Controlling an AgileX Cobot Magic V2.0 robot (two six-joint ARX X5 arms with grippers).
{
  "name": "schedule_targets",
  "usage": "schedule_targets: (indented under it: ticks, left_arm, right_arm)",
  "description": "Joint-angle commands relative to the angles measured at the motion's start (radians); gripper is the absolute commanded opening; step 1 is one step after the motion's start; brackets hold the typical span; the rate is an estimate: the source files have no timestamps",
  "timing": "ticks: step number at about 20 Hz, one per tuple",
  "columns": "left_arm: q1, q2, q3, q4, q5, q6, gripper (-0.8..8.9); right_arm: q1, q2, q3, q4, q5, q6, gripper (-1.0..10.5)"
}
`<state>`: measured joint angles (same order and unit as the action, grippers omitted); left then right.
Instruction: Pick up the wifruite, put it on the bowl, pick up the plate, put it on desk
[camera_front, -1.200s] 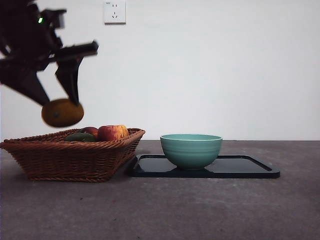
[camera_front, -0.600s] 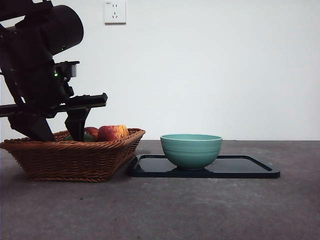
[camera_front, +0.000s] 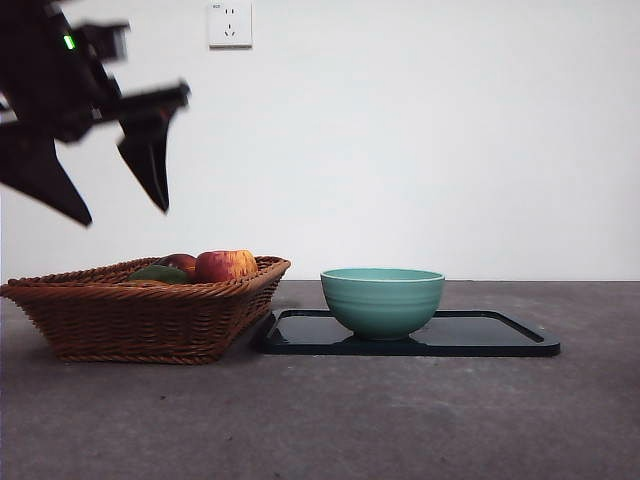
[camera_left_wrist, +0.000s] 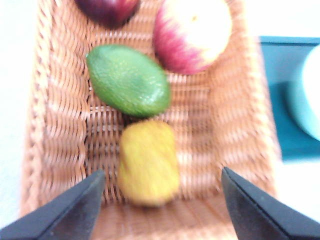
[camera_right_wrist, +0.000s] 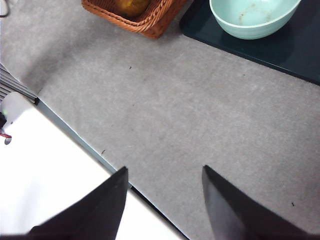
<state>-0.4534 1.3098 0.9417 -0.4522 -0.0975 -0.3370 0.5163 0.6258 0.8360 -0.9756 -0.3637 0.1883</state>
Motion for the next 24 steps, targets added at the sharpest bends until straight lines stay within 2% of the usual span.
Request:
schedule_targets:
  ticks: [1, 5, 7, 11, 18, 20, 21, 22, 24]
  left_arm:
    - [-0.019, -0.108, 0.013, -0.052, 0.094, 0.058, 3.75]
    - [-0.026, -0.307, 0.013, -0.167, 0.46, 0.205, 3.75]
    - [-0.026, -0.352, 0.013, -0.231, 0.533, 0.263, 3.74]
    - [-0.026, -0.383, 0.013, -0.35, 0.544, 0.369, 3.74]
    - [-0.026, -0.382, 0.013, -0.363, 0.544, 0.378, 3.75]
    - [-0.026, -0.382, 0.013, -0.363, 0.544, 0.378, 3.75]
    - [-0.026, -0.382, 0.013, -0.363, 0.544, 0.378, 3.75]
    - [-0.026, -0.382, 0.013, -0.362, 0.544, 0.378, 3.75]
    - [-0.026, -0.382, 0.013, -0.362, 0.544, 0.378, 3.75]
  right_arm:
    - [0.005, 0.006, 0.009, 0.012, 0.005, 0.01, 2.4]
    - [0.005, 0.006, 0.009, 0.027, 0.005, 0.01, 2.4]
    - [0.005, 0.006, 0.009, 0.027, 0.005, 0.013, 2.4]
    - [0.005, 0.006, 0.009, 0.038, 0.006, 0.023, 2.4]
    - [0.005, 0.006, 0.009, 0.057, 0.009, 0.069, 2.4]
    - [0.005, 0.007, 0.009, 0.072, 0.08, 0.157, 2.6]
    - [0.005, 0.013, 0.009, 0.099, 0.11, 0.196, 3.2]
    - [0.004, 0.02, 0.009, 0.129, 0.128, 0.222, 3.6]
    - [0.001, 0.058, 0.01, 0.219, 0.161, 0.267, 3.7]
